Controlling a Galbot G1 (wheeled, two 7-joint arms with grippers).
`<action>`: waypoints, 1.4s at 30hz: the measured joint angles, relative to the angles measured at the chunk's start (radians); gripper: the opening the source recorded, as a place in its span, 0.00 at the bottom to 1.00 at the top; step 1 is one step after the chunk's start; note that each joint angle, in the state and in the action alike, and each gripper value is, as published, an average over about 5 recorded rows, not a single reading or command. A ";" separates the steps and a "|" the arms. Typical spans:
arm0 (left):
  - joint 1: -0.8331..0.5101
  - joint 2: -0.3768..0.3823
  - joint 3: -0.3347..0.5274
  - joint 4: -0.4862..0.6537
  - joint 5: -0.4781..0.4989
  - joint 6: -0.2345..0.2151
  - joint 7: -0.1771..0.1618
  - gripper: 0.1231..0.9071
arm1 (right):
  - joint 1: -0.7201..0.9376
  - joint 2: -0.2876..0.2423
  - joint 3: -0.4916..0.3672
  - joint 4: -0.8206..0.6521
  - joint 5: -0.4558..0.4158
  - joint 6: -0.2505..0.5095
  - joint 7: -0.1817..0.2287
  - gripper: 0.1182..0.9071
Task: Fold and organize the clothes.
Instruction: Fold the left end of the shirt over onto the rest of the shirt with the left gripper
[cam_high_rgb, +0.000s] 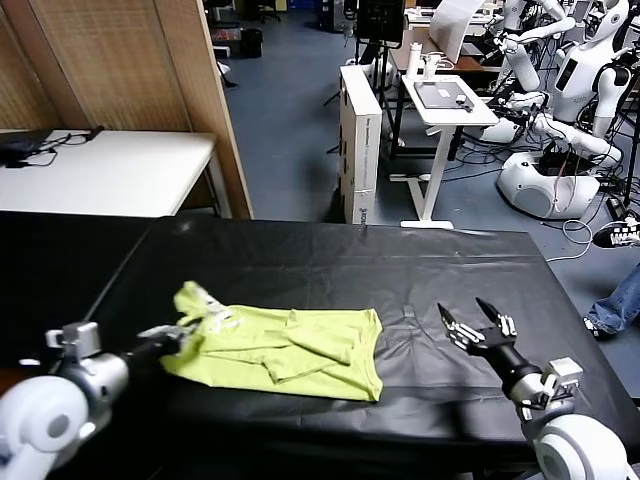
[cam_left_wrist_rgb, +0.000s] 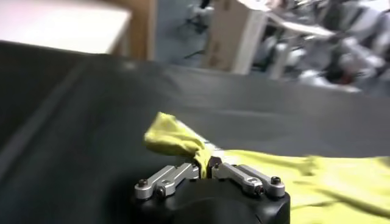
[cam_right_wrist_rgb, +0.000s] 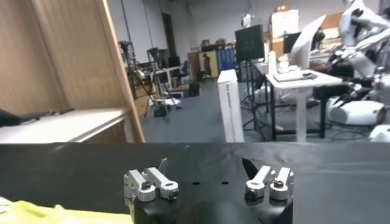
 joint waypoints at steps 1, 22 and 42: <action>-0.016 -0.015 0.032 0.000 0.007 0.000 -0.002 0.11 | -0.008 0.004 0.002 0.001 -0.009 0.001 -0.001 1.00; -0.301 -0.188 0.467 0.129 0.035 0.000 -0.030 0.11 | -0.086 0.060 0.028 0.010 -0.075 0.014 -0.016 1.00; -0.286 -0.262 0.506 0.196 0.123 -0.002 -0.031 0.11 | -0.078 0.040 -0.011 0.004 -0.098 0.008 -0.019 1.00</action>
